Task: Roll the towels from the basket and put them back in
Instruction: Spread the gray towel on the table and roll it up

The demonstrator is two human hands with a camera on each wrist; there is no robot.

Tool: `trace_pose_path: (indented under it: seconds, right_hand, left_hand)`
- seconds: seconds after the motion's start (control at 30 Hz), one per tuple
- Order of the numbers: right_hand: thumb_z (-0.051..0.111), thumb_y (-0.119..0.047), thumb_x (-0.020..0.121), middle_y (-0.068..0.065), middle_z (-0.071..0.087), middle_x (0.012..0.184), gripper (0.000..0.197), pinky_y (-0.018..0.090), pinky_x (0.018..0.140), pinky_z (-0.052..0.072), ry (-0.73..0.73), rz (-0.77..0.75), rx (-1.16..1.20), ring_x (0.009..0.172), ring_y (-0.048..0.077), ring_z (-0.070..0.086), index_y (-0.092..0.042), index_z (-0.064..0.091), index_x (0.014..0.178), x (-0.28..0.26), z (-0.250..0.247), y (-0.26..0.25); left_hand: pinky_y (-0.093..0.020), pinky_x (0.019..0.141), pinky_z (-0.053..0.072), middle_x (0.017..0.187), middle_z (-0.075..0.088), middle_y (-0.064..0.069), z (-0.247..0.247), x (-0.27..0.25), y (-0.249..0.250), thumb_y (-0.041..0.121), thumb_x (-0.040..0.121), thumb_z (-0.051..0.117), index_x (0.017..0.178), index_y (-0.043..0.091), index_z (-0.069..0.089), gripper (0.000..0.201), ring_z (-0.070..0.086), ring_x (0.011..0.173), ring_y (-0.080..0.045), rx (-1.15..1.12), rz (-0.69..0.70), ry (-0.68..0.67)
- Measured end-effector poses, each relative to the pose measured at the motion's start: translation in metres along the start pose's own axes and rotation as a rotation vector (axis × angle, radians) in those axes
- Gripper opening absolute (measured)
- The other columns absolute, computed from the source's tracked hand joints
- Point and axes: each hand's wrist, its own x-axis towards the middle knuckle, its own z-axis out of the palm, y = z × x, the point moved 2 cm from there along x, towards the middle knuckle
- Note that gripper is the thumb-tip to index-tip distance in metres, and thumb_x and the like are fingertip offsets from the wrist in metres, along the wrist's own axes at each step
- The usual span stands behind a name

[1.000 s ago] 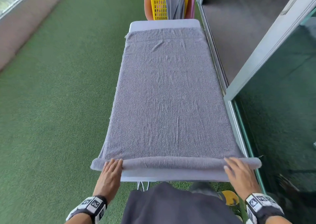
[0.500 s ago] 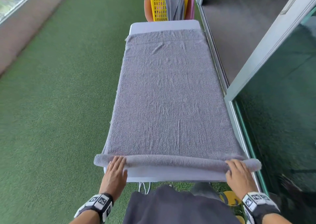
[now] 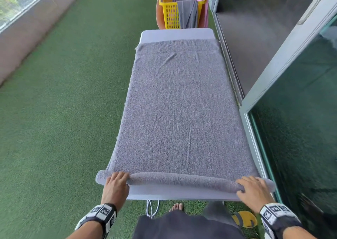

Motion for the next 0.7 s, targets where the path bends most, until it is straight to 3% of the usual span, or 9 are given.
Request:
trace_pose_path:
  seconds: [0.07, 0.1, 0.2, 0.33, 0.4, 0.47, 0.53, 0.6, 0.7]
  right_hand:
    - [0.043, -0.034, 0.091, -0.018, 0.056, 0.114, 0.025, 0.035, 0.108, 0.024, 0.011, 0.004, -0.004, 0.108, 0.003, 0.047, -0.037, 0.059, 0.110, 0.006, -0.004, 0.001]
    - [0.045, -0.030, 0.091, -0.017, 0.056, 0.118, 0.027, 0.036, 0.106, 0.026, 0.042, 0.021, 0.006, 0.109, 0.005, 0.047, -0.037, 0.060, 0.112, 0.010, -0.006, 0.003]
    - [0.062, -0.012, 0.081, -0.001, 0.057, 0.127, 0.046, 0.048, 0.095, 0.044, 0.243, 0.058, 0.088, 0.112, 0.023, 0.055, -0.027, 0.061, 0.125, 0.015, -0.005, 0.011]
    - [0.058, -0.028, 0.088, 0.005, 0.057, 0.132, 0.045, 0.047, 0.097, 0.048, 0.279, -0.032, 0.159, 0.117, 0.025, 0.054, -0.014, 0.058, 0.130, -0.005, 0.032, 0.006]
    - [0.078, -0.025, 0.073, 0.005, 0.057, 0.132, 0.063, 0.047, 0.099, 0.047, 0.217, -0.030, 0.163, 0.119, 0.025, 0.053, -0.011, 0.057, 0.131, -0.016, 0.046, 0.004]
    - [0.086, -0.022, 0.061, 0.001, 0.063, 0.123, 0.065, 0.046, 0.093, 0.049, 0.178, 0.022, 0.137, 0.112, 0.024, 0.059, -0.015, 0.063, 0.121, -0.018, 0.041, 0.005]
    - [0.081, -0.022, 0.063, -0.007, 0.066, 0.110, 0.050, 0.045, 0.090, 0.045, 0.179, 0.093, 0.113, 0.102, 0.019, 0.061, -0.025, 0.065, 0.110, -0.009, 0.021, 0.002]
    - [0.066, -0.029, 0.077, -0.018, 0.060, 0.099, 0.025, 0.038, 0.094, 0.034, 0.139, 0.086, 0.071, 0.096, 0.010, 0.054, -0.037, 0.059, 0.100, 0.006, -0.001, 0.000]
    - [0.056, -0.029, 0.085, -0.014, 0.058, 0.101, 0.016, 0.036, 0.096, 0.033, 0.176, 0.056, 0.066, 0.095, 0.011, 0.050, -0.034, 0.059, 0.100, 0.023, -0.015, 0.003]
  left_hand:
    - [-0.032, 0.068, 0.049, 0.076, 0.060, 0.011, 0.003, -0.003, 0.000, 0.019, 0.073, 0.064, 0.077, 0.025, 0.059, 0.008, 0.055, 0.072, -0.013, -0.006, 0.016, 0.029]
    - [-0.036, 0.071, 0.050, 0.079, 0.061, 0.009, 0.005, -0.004, -0.001, 0.024, 0.079, 0.050, 0.080, 0.025, 0.060, 0.010, 0.057, 0.074, -0.014, -0.023, 0.008, 0.047]
    - [-0.049, 0.098, 0.046, 0.121, 0.063, -0.005, 0.014, -0.007, -0.004, 0.016, 0.084, 0.029, 0.122, 0.014, 0.059, 0.049, 0.059, 0.114, -0.026, 0.006, -0.015, 0.054]
    - [-0.049, 0.107, 0.036, 0.129, 0.057, -0.012, 0.032, -0.029, -0.004, 0.023, 0.086, 0.045, 0.125, 0.006, 0.058, 0.045, 0.057, 0.119, -0.030, 0.048, 0.047, 0.068]
    - [-0.046, 0.107, 0.036, 0.122, 0.063, -0.012, 0.032, -0.036, -0.003, 0.018, 0.074, 0.072, 0.124, 0.009, 0.058, 0.053, 0.060, 0.115, -0.028, 0.020, 0.070, 0.060]
    - [-0.046, 0.096, 0.047, 0.109, 0.070, -0.008, 0.023, -0.031, -0.002, 0.009, 0.061, 0.085, 0.113, 0.013, 0.065, 0.057, 0.066, 0.102, -0.025, -0.037, 0.040, 0.042]
    - [-0.043, 0.081, 0.055, 0.092, 0.069, 0.002, 0.008, -0.019, 0.003, 0.011, 0.060, 0.084, 0.092, 0.018, 0.070, 0.035, 0.065, 0.083, -0.018, -0.038, 0.042, 0.031]
    - [-0.040, 0.076, 0.054, 0.088, 0.064, 0.005, -0.002, -0.003, 0.005, 0.014, 0.070, 0.077, 0.082, 0.020, 0.069, 0.015, 0.058, 0.078, -0.014, -0.037, 0.041, 0.035]
    - [-0.045, 0.087, 0.052, 0.113, 0.066, -0.007, -0.002, 0.017, 0.000, 0.003, 0.079, 0.066, 0.105, 0.014, 0.068, 0.028, 0.062, 0.098, -0.024, -0.003, 0.008, 0.078]
